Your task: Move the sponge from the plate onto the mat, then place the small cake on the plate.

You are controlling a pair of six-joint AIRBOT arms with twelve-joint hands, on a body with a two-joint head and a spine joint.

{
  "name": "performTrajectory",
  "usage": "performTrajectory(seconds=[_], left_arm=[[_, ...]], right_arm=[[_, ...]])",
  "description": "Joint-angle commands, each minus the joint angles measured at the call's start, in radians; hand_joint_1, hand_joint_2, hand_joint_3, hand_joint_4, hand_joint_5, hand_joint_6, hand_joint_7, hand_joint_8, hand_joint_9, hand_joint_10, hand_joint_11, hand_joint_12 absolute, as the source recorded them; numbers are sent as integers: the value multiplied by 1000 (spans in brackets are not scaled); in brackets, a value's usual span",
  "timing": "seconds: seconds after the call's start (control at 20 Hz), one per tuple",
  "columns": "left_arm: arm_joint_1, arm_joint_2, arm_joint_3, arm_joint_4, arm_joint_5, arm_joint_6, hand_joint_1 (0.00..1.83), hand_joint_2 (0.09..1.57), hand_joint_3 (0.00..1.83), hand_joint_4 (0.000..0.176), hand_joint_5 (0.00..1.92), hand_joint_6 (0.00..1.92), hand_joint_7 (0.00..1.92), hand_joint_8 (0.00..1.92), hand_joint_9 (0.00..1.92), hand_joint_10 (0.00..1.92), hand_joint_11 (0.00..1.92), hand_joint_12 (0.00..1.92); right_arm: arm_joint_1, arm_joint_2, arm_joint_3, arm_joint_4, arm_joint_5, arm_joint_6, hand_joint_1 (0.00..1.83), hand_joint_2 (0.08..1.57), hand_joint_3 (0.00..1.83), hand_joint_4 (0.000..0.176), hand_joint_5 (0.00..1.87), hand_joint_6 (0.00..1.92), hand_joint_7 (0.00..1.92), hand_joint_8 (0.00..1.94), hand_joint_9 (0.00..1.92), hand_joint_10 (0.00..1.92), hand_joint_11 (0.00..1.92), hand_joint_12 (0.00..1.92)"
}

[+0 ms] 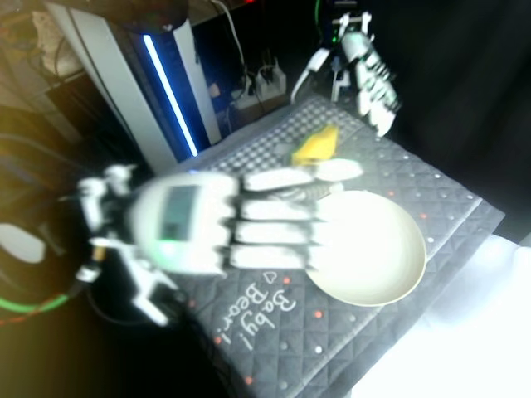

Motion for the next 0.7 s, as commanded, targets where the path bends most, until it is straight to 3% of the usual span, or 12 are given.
performTrajectory(seconds=[0.0, 0.05, 0.1, 0.15, 0.2, 0.3, 0.35, 0.45, 0.55, 0.6, 0.65], left_arm=[[-5, 16, -2, -7, -202, 6, 796, 856, 0, 98, 70, 1, 98, 0, 109, 1, 0, 432], [-2, 23, -8, -12, -228, 14, 796, 856, 0, 98, 70, 1, 98, 0, 109, 1, 0, 432], [1, 29, -13, -17, -253, 22, 766, 865, 3, 67, 54, 2, 82, 2, 95, 2, 0, 499], [7, 35, -22, -25, -287, 32, 752, 855, 0, 53, 54, 3, 80, 3, 96, 4, 0, 514], [12, 35, -28, -30, -310, 36, 747, 854, 0, 73, 41, 2, 83, 2, 101, 3, 0, 495], [22, 31, -36, -34, -342, 37, 775, 844, 0, 82, 5, 0, 64, 4, 76, 5, 0, 458], [26, 29, -40, -37, -358, 37, 757, 828, 0, 95, 5, 1, 73, 2, 120, 8, 0, 598], [27, 31, -40, -40, -395, 37, 757, 827, 0, 96, 4, 0, 73, 1, 122, 7, 0, 607], [9, 34, -40, -27, -396, 39, 757, 827, 0, 96, 4, 0, 73, 1, 123, 7, 0, 608], [-2, 36, -40, -15, -396, 43, 655, 790, 0, 113, 0, 0, 119, 9, 197, 8, 35, 788], [-24, 40, -40, 4, -396, 50, 620, 794, 0, 113, 0, 0, 147, 1, 252, 5, 39, 932]], right_arm=[[-29, 25, -14, 80, 212, 0, 841, 887, 0, 175, 0, 0, 0, 0, 0, 0, 37, 43], [-78, 42, -35, 110, 260, 0, 841, 887, 0, 175, 0, 0, 0, 0, 0, 0, 37, 43], [-127, 55, -53, 138, 310, -1, 785, 875, 0, 176, 0, 0, 0, 0, 0, 0, 7, 8], [-198, 77, -88, 180, 379, -1, 795, 883, 0, 176, 0, 0, 0, 0, 0, 0, 1, 1], [-250, 88, -113, 209, 428, -2, 780, 885, 0, 176, 0, 0, 0, 0, 0, 0, 0, 0], [-363, 100, -160, 281, 532, -2, 799, 871, 0, 176, 0, 0, 0, 0, 0, 0, 0, 0], [-431, 106, -188, 330, 598, -2, 778, 840, 0, 176, 0, 0, 14, 5, 0, 0, 0, 0], [-506, 120, -221, 383, 681, -2, 777, 837, 0, 176, 0, 0, 15, 5, 0, 0, 0, 0], [-514, 132, -246, 375, 681, -5, 777, 837, 0, 176, 0, 0, 15, 5, 0, 0, 0, 0], [-514, 132, -249, 363, 681, -5, 826, 871, 0, 176, 17, 6, 44, 15, 0, 0, 0, 0], [-511, 131, -251, 343, 681, -5, 838, 867, 0, 176, 36, 4, 81, 9, 0, 0, 0, 0]])
